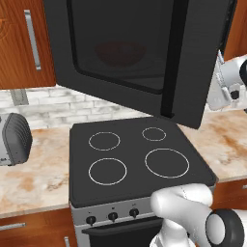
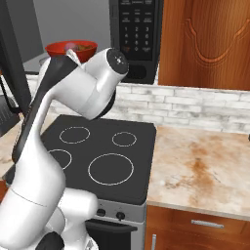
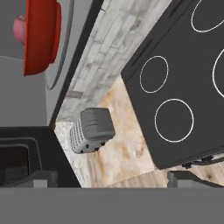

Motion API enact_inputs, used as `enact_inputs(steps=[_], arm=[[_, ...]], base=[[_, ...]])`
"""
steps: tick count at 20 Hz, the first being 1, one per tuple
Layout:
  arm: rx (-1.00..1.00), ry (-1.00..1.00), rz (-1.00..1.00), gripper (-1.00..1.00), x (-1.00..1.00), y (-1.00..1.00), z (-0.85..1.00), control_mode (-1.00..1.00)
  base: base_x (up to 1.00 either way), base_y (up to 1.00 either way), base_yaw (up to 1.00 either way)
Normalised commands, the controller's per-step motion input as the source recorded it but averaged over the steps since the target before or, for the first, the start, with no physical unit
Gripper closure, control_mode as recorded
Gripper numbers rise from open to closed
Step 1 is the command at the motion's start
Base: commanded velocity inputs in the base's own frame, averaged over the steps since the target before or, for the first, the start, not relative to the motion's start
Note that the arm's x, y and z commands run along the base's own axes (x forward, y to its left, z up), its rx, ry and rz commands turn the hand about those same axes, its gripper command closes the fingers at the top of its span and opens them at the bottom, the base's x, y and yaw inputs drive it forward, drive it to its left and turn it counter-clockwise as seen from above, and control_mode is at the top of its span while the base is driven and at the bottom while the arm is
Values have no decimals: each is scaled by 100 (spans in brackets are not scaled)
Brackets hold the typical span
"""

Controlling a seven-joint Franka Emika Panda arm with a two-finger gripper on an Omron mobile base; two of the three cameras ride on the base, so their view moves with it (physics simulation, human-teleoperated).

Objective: The microwave is finished heating the chicken drumstick and onion. Take the bowl containing the food and place it on the dining counter.

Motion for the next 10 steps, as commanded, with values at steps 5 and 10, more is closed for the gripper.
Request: enact_inputs(steps=[5,10], arm=[[13,8,24,-100,11,100,1,-100],[14,0,31,-100,-40,100,7,-100]], base=[[0,0,0],[0,0,0]])
